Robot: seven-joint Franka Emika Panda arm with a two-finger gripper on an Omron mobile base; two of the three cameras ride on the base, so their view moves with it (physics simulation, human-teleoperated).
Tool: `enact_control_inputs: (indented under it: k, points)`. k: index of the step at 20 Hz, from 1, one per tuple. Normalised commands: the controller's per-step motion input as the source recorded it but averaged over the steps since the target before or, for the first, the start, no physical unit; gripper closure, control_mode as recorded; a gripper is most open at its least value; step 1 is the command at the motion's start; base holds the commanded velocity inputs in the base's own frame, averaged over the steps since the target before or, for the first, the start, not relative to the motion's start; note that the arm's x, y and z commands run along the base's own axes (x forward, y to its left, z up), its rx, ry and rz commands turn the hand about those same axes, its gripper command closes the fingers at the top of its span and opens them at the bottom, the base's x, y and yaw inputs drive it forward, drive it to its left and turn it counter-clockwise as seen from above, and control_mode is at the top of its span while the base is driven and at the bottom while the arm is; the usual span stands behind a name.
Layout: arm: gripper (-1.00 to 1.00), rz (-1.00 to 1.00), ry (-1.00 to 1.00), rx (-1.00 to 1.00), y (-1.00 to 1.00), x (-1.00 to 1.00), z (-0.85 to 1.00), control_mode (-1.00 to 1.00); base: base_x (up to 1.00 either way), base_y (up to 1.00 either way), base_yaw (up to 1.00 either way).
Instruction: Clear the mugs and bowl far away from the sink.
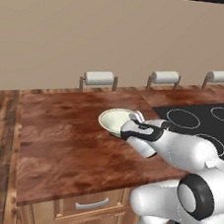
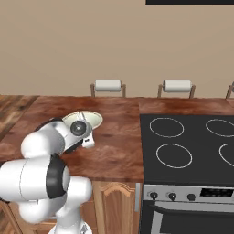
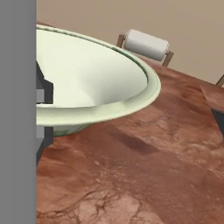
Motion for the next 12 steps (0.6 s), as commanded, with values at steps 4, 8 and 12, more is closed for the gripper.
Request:
enact_control_inputs:
  k: [4, 8, 12]
  points:
    - [1.00, 0.00, 0.02, -0.06, 0.02, 0.05, -0.49, -1.00, 0.00, 0.00, 0.00]
    - [1.00, 0.00, 0.00, 0.00, 0.00, 0.00, -0.66, -1.00, 0.00, 0.00, 0.00]
    - [1.00, 0.00, 0.00, 0.00, 0.00, 0.00, -0.46, -1.00, 0.00, 0.00, 0.00]
